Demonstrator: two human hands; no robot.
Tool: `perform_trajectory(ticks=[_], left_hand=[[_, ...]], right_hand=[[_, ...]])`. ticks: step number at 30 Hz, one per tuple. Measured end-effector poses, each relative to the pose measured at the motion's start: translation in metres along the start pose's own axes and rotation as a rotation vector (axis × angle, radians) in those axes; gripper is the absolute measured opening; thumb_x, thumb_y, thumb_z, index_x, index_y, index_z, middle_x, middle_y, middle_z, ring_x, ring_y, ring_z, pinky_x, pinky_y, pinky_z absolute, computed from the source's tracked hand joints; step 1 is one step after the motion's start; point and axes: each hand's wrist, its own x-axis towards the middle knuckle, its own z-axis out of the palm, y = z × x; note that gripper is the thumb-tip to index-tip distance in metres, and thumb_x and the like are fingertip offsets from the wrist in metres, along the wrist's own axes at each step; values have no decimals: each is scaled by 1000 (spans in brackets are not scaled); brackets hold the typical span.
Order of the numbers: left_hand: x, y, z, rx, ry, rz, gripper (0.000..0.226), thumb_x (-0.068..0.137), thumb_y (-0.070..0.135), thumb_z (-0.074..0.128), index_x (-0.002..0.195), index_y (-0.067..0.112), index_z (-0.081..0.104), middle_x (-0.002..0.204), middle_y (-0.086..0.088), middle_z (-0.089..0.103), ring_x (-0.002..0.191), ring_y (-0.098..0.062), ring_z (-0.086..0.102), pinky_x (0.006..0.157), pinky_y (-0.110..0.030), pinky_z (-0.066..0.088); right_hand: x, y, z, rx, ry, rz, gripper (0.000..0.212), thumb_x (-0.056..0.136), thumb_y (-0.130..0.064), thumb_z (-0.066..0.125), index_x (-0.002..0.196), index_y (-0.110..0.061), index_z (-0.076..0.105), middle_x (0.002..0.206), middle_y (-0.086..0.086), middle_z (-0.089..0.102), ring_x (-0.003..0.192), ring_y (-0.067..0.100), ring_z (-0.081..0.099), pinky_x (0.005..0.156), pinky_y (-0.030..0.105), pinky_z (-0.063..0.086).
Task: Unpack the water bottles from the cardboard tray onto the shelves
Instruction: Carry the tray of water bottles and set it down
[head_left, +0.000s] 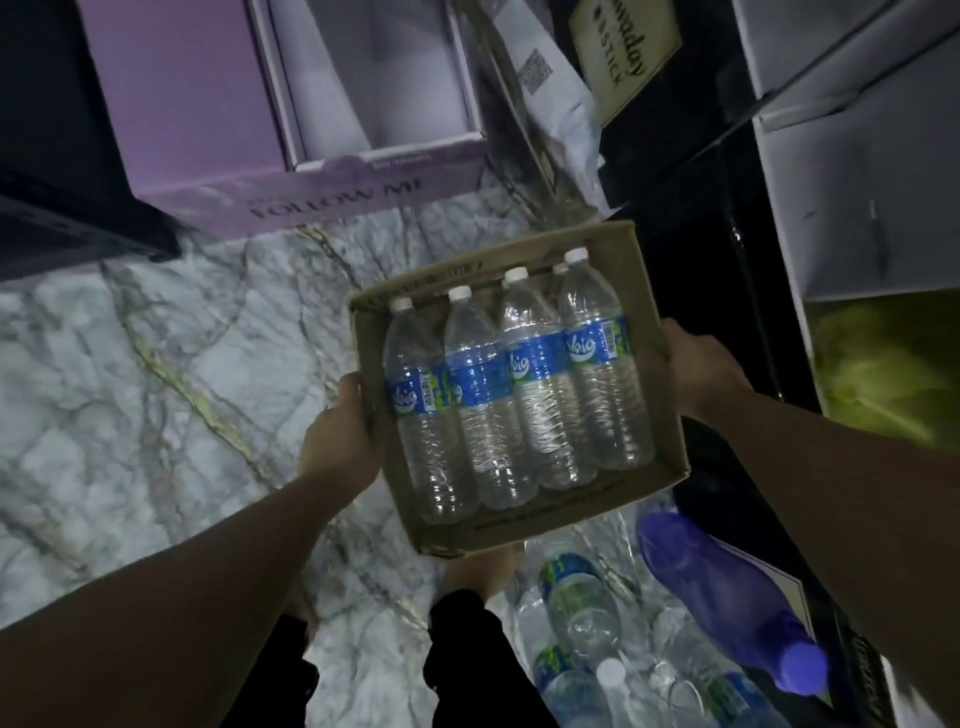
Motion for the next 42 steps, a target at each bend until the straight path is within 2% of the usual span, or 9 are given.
perform_trajectory(ticks=[8,14,19,23,26,30,33,37,42], left_hand=[[-19,-16,-51,-2,14,61,39,103,36,54,135,19,43,77,-13,69,76,-44,67,62,-41,46],[-72,-41,-130,-43,67,38,33,101,41,55,128,23,46,67,-4,64,65,-38,67,57,-41,51],[-121,-75,-206,-45,112,-5,32,101,33,60,127,18,49,76,-7,64,79,-44,69,62,-40,45],[-155,-111,-258,-90,148,-15,30,103,33,58,126,17,49,76,-12,66,78,-47,68,63,-45,48],[-172,-157,-303,-149,149,-14,31,102,39,53,125,18,50,79,-14,71,79,-44,70,65,-44,51],[-177,-231,-356,-130,165,52,41,97,42,49,130,18,49,81,-16,72,78,-44,70,60,-37,42],[-176,-286,-386,-101,122,43,34,102,29,56,132,19,45,83,-14,72,79,-43,69,59,-35,40],[-161,-358,-404,-85,148,20,37,101,23,57,136,15,45,87,-17,72,78,-43,69,60,-37,45],[-122,-426,-393,-50,215,-69,28,103,26,53,128,14,47,89,-20,73,81,-46,70,64,-45,51]], right_hand=[[-62,-11,31,125,138,17,9,95,-16,66,102,-15,60,88,18,74,80,41,71,71,46,58],[-130,-76,1,174,121,-16,20,97,-35,61,98,-16,55,84,18,71,77,43,69,71,50,59],[-204,-152,-36,146,128,-66,23,98,-26,62,87,-11,48,80,21,64,78,44,65,65,42,47],[-255,-214,-49,119,146,-68,28,97,-28,62,81,-23,40,74,10,54,76,41,61,66,39,43],[-286,-270,-41,89,124,-47,29,96,-36,60,78,-28,38,77,5,58,75,34,59,67,39,47],[-315,-355,-20,107,114,-61,25,90,-46,58,89,-21,55,80,2,67,74,29,65,69,41,56],[-326,-411,4,105,127,-68,20,95,-31,65,86,-16,54,77,8,65,70,31,60,61,37,47],[-303,-475,42,53,128,-76,26,94,-24,66,81,-13,45,79,16,65,75,40,62,66,47,55],[-253,-534,90,-15,112,-145,16,97,-17,60,88,-12,49,69,5,50,75,41,60,62,35,35]])
